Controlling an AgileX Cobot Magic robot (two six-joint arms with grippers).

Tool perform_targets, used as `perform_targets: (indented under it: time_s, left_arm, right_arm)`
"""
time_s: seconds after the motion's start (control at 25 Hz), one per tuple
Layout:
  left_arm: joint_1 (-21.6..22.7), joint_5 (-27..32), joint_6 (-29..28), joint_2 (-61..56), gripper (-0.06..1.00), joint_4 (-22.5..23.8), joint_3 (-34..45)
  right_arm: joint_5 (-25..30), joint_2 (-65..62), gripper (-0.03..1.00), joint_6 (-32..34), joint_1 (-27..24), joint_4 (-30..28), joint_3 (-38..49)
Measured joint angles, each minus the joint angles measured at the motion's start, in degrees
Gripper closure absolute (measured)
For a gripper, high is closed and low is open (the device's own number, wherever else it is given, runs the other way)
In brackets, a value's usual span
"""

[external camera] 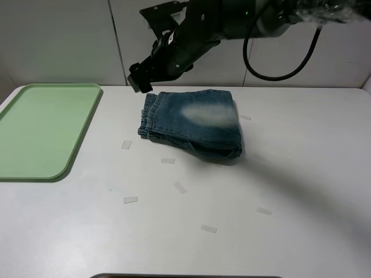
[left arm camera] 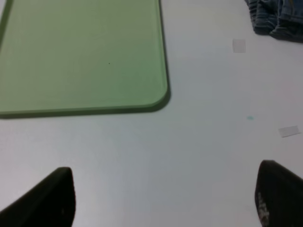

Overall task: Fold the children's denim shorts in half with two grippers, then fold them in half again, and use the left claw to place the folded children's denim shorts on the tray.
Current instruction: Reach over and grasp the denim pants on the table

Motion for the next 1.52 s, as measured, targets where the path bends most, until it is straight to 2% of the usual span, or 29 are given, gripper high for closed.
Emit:
perform_targets:
  time_s: [0.16,0.24,0.36,0.52,0.8,1.0,1.24,1.52]
  left_arm:
    - [0.0,0.0,0.0,0.0,0.18,0.0,0.0]
    - [0.0,0.0,0.0,0.0,0.18,0.0,0.0]
    - [0.0,0.0,0.0,0.0,0.18,0.0,0.0]
    - [0.0,0.0,0.0,0.0,0.18,0.0,0.0]
    - [0.0,0.0,0.0,0.0,0.18,0.0,0.0]
    - [0.0,0.0,0.0,0.0,0.18,0.0,0.0]
    - [0.0,0.0,0.0,0.0,0.18,0.0,0.0]
    - [0.0,0.0,0.0,0.0,0.18,0.0,0.0]
  right_arm:
    - [5.45,-5.94,0.33,13.88,-0.51,-14.43,2.67]
    - [6.44,-10.08,0.32,17.14,-1.74,-17.5,6.83]
    - [6.82,-16.75,0.31,18.21,-4.32,-18.51,14.65]
    - [6.48,-27.03,0.3,17.97,-8.07,-17.93,25.56]
    - [5.68,-47.13,0.3,17.24,-16.3,-15.46,38.95]
    - [5.61,-59.94,0.3,11.88,-23.99,-8.91,47.93]
    - [6.0,-76.22,0.3,7.9,-32.37,-5.64,57.43]
    - [10.43,-94.76,0.3,7.45,-34.13,0.0,63.65]
